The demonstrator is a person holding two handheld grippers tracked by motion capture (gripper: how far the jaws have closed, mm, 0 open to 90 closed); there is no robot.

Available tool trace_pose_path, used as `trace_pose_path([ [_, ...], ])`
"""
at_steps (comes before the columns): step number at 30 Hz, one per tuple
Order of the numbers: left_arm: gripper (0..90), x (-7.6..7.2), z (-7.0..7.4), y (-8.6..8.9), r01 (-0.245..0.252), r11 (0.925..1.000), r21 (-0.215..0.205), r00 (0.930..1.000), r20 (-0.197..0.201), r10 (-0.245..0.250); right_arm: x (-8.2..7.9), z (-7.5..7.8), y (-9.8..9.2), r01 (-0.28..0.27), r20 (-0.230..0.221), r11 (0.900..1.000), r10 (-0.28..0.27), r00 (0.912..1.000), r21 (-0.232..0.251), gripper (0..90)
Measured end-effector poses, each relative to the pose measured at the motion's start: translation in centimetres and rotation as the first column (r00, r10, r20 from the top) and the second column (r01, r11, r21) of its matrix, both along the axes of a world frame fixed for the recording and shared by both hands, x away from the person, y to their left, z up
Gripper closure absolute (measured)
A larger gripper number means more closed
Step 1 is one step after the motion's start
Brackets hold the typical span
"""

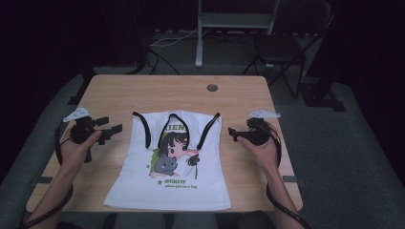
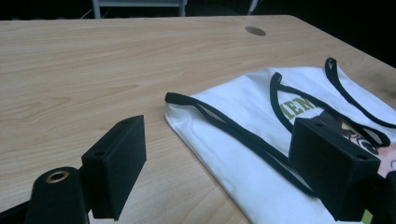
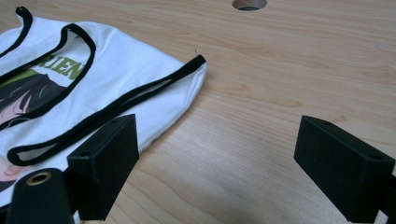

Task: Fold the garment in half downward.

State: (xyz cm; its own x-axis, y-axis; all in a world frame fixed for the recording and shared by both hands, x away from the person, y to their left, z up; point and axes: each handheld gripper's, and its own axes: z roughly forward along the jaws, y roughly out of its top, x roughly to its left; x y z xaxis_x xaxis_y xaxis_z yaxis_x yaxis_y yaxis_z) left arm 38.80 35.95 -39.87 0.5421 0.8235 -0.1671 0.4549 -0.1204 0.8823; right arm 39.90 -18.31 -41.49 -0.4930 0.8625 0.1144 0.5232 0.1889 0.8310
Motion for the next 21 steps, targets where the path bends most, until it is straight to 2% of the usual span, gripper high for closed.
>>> trace_pose_path([
  [5,18.9,2.0,0.0,-0.6,0.000,0.9999,0.017,0.9992,-0.040,0.001,1.2,0.4,0.7,-0.016,-0.012,1.000,0.016,0.9998,-0.001,13.1],
  [10,18.9,5.5,0.0,-1.6,-0.019,0.9994,0.030,0.9947,-0.101,0.022,3.9,0.9,2.1,-0.039,-0.044,0.999,0.039,0.9983,-0.005,13.1],
  [14,18.9,8.5,-0.5,-2.6,-0.018,0.9972,0.072,0.9857,-0.166,0.030,6.3,1.2,3.4,-0.060,-0.080,0.998,0.060,0.9950,0.000,15.1],
  [16,18.9,9.7,-0.8,-3.1,-0.016,0.9970,0.076,0.9810,-0.192,0.031,7.5,1.1,4.1,-0.076,-0.109,0.997,0.076,0.9911,0.009,18.2],
  [19,19.0,11.0,-1.3,-3.8,-0.009,0.9963,0.085,0.9755,-0.218,0.027,8.9,0.8,5.0,-0.094,-0.141,0.995,0.091,0.9858,-0.014,22.2],
  [20,19.0,11.5,-1.8,-4.2,0.004,0.9951,0.099,0.9720,-0.234,0.020,9.2,0.7,5.1,-0.091,-0.146,0.996,0.087,0.9855,-0.021,23.9],
  [21,19.0,11.5,-1.8,-4.2,0.004,0.9951,0.099,0.9720,-0.234,0.020,9.2,0.7,5.1,-0.091,-0.146,0.996,0.087,0.9855,-0.021,23.9],
])
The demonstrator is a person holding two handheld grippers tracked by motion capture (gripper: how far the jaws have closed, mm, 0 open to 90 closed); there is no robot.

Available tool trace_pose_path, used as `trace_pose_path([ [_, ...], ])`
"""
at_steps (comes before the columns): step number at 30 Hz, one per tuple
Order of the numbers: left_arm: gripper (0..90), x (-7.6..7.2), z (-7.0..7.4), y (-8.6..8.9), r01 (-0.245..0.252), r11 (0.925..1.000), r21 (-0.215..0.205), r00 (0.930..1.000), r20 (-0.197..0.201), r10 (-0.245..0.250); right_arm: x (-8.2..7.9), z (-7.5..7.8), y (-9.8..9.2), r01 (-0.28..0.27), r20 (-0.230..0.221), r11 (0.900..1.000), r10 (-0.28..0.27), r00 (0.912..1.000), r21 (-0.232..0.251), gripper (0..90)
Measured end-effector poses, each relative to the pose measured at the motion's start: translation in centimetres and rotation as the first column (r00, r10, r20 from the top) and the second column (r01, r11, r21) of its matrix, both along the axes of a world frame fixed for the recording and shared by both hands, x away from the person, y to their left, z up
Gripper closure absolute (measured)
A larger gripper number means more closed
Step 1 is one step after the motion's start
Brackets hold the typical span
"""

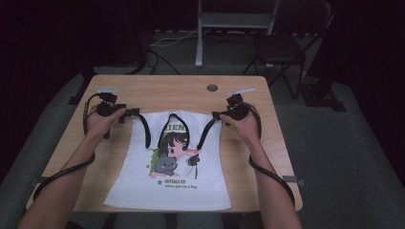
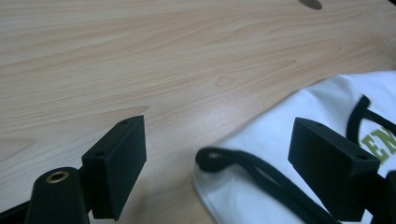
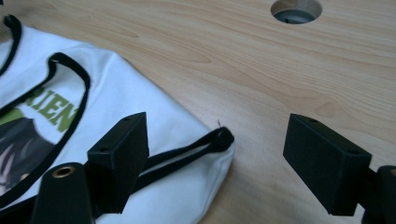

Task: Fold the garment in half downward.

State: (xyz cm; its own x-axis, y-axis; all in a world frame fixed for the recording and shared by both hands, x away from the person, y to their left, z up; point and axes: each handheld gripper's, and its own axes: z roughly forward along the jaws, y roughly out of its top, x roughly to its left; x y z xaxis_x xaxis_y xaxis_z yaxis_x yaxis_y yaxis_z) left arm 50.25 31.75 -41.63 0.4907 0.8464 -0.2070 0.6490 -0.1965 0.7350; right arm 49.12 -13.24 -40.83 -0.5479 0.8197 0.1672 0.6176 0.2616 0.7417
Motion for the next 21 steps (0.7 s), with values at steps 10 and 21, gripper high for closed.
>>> trace_pose_path([
  [10,26.9,0.1,-1.7,-0.1,0.028,0.9996,0.003,0.9994,-0.021,-0.028,0.5,-2.4,0.5,-0.006,-0.004,0.996,0.006,1.0000,-0.088,44.9],
  [21,35.5,-0.6,-1.8,-0.4,0.087,0.9961,0.015,0.9962,-0.005,-0.087,-0.3,-2.8,0.8,-0.025,0.037,0.993,0.029,0.9989,-0.112,51.9],
])
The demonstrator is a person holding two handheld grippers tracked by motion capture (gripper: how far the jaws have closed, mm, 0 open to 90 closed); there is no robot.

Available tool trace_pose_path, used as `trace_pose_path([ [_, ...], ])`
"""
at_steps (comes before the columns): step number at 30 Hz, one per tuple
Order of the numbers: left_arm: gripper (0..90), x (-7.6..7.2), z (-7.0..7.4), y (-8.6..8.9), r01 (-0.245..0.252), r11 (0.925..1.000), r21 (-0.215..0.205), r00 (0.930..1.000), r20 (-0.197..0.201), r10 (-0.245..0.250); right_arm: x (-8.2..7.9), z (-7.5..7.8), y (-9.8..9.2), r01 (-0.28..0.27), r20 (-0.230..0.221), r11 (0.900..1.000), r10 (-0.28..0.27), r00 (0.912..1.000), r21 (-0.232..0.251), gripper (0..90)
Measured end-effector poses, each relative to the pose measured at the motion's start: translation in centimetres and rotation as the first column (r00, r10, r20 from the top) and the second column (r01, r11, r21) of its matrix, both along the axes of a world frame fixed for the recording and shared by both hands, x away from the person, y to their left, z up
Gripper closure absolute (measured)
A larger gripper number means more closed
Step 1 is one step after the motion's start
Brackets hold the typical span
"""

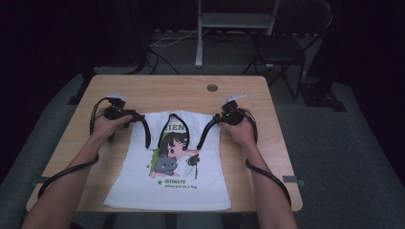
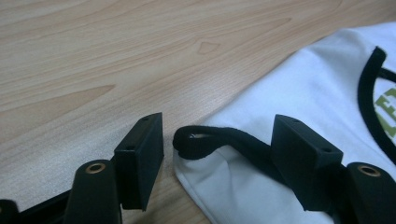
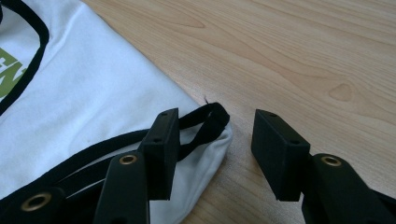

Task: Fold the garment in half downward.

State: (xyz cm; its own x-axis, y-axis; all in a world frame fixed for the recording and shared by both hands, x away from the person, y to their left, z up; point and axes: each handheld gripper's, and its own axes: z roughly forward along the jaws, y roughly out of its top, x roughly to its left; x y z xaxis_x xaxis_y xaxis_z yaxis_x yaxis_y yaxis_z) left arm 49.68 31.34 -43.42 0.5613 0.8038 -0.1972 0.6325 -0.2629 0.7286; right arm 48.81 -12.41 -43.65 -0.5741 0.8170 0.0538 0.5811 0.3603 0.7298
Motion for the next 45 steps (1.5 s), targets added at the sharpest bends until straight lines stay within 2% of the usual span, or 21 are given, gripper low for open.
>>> trace_pose_path([
  [2,36.7,0.0,0.0,0.1,-0.002,1.0000,-0.008,1.0000,-0.001,0.002,0.0,0.0,0.0,-0.001,-0.001,1.000,0.001,1.0000,-0.001,52.7],
  [4,42.8,0.0,-0.1,0.3,-0.007,1.0000,-0.007,0.9999,0.008,0.007,-0.1,0.0,0.1,-0.005,0.003,1.000,0.005,1.0000,0.004,55.2],
  [8,52.5,-0.2,-0.2,0.4,-0.010,0.9997,-0.021,0.9999,0.007,0.010,-0.2,-0.1,0.2,-0.019,0.008,1.000,0.019,0.9998,0.013,65.8],
  [9,56.8,-0.2,-0.2,0.4,-0.010,0.9997,-0.021,0.9999,0.007,0.010,-0.2,-0.1,0.2,-0.019,0.008,1.000,0.019,0.9998,0.013,65.8],
  [10,56.8,-0.3,-0.2,0.4,-0.006,0.9999,-0.015,0.9999,0.009,0.006,-0.3,-0.1,0.3,-0.028,0.011,1.000,0.028,0.9995,0.013,70.7],
  [12,65.2,-0.4,-0.1,0.2,0.014,0.9996,0.023,0.9995,0.026,-0.015,-0.3,-0.1,0.4,-0.036,0.016,0.999,0.036,0.9992,0.012,76.6],
  [13,69.2,-0.3,-0.1,0.2,0.019,0.9995,0.025,0.9996,0.018,-0.020,-0.3,-0.1,0.5,-0.039,0.013,0.999,0.039,0.9992,0.014,78.7],
  [14,74.5,-0.2,-0.1,0.3,0.011,0.9998,0.014,0.9998,0.016,-0.011,-0.2,-0.1,0.5,-0.040,0.007,0.999,0.040,0.9992,0.017,80.2],
  [17,81.4,0.0,-0.2,0.5,-0.016,0.9994,-0.030,0.9999,0.001,0.016,0.0,0.1,0.5,-0.045,-0.017,0.999,0.046,0.9988,0.024,81.9],
  [18,81.6,0.1,-0.1,0.4,-0.022,0.9989,-0.043,0.9997,0.006,0.022,0.2,0.2,0.4,-0.042,-0.027,0.998,0.043,0.9987,0.036,82.1],
  [20,81.9,0.2,0.1,0.4,-0.030,0.9977,-0.061,0.9994,0.014,0.030,0.5,0.5,0.1,-0.034,-0.040,0.995,0.038,0.9985,0.098,82.3],
  [23,82.0,0.4,0.7,0.2,-0.040,0.9955,-0.086,0.9986,0.030,0.043,1.0,1.2,-0.2,-0.014,-0.046,0.990,0.021,0.9987,0.143,82.3],
  [26,82.1,0.7,1.4,0.3,-0.044,0.9922,-0.117,0.9981,0.038,0.049,1.5,1.7,-0.3,-0.011,-0.050,0.988,0.019,0.9986,0.154,82.3],
  [30,82.1,1.1,2.1,0.5,-0.062,0.9884,-0.139,0.9966,0.045,0.069,2.3,2.1,-0.5,0.015,-0.058,0.980,-0.003,0.9983,0.200,82.3],
  [36,82.1,1.9,2.8,0.9,-0.091,0.9813,-0.169,0.9937,0.049,0.101,3.6,2.6,-1.0,0.051,-0.070,0.959,-0.032,0.9970,0.280,82.3],
  [38,82.1,2.2,2.9,0.9,-0.097,0.9805,-0.171,0.9931,0.049,0.107,4.0,2.9,-1.0,0.052,-0.066,0.956,-0.034,0.9972,0.288,82.3],
  [41,82.3,2.6,2.9,1.0,-0.112,0.9770,-0.182,0.9914,0.046,0.122,4.6,3.1,-1.1,0.064,-0.064,0.947,-0.046,0.9969,0.315,82.4],
  [45,82.5,3.0,3.2,1.0,-0.127,0.9707,-0.204,0.9892,0.045,0.139,5.0,3.4,-1.0,0.075,-0.069,0.942,-0.056,0.9961,0.326,82.4],
])
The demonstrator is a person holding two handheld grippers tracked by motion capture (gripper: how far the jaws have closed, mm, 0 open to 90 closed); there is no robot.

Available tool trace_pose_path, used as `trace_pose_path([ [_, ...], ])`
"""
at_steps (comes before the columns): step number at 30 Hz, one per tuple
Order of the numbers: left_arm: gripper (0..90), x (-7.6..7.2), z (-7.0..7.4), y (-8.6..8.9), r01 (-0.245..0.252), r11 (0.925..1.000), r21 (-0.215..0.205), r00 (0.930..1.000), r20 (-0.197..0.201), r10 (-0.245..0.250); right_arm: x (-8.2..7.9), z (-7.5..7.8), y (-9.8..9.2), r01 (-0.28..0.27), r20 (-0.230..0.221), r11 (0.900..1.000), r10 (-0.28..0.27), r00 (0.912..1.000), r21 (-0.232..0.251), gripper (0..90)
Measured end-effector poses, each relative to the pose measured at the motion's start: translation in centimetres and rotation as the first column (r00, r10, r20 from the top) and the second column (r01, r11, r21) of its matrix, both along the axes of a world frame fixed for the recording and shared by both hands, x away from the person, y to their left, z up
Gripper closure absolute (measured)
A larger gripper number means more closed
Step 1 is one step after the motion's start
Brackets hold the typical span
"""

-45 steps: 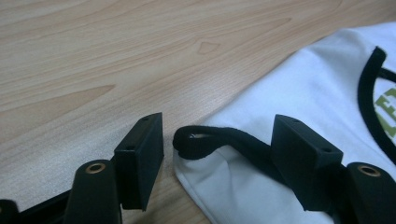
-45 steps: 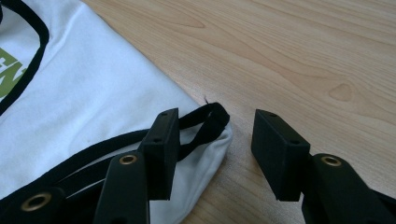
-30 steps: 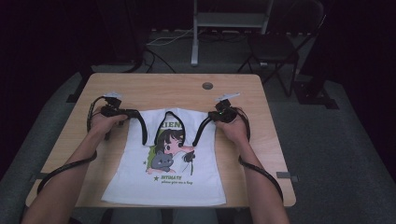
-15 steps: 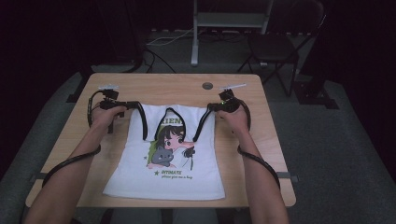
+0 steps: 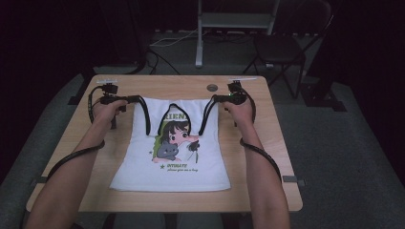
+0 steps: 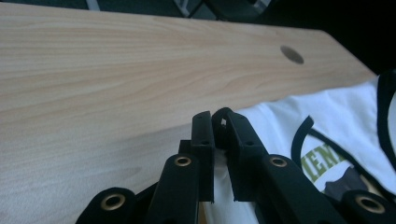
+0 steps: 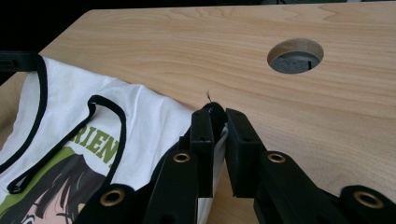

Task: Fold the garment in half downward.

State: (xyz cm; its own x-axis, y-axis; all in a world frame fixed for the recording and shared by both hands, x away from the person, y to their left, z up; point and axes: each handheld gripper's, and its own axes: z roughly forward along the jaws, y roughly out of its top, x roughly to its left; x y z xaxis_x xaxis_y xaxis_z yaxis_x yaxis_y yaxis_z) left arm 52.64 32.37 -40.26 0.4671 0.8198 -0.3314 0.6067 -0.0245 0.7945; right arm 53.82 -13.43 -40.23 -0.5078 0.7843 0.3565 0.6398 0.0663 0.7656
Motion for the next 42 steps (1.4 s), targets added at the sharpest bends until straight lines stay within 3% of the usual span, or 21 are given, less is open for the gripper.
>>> trace_pose_path([
  [10,82.6,0.8,0.9,-0.3,-0.003,0.9997,-0.025,1.0000,0.009,0.004,0.8,0.4,0.0,0.022,-0.001,0.998,-0.022,0.9998,0.055,82.6],
  [19,82.6,1.0,2.0,-0.6,0.006,0.9997,-0.025,0.9993,0.037,-0.005,1.2,0.9,-0.2,0.047,0.003,0.997,-0.047,0.9989,0.068,82.7],
  [27,82.6,0.6,3.6,-1.0,0.037,0.9984,-0.044,0.9963,0.080,-0.033,0.9,1.7,-0.6,0.032,0.019,0.993,-0.035,0.9992,0.110,82.6],
  [36,82.6,-0.2,4.3,-0.8,0.054,0.9959,-0.072,0.9947,0.091,-0.047,0.3,2.4,-1.5,0.003,0.028,0.984,-0.008,0.9996,0.180,82.6],
  [42,82.6,-0.8,4.4,-0.5,0.070,0.9953,-0.067,0.9940,0.089,-0.064,-0.2,2.4,-1.9,-0.021,0.027,0.978,0.016,0.9995,0.207,82.8],
])
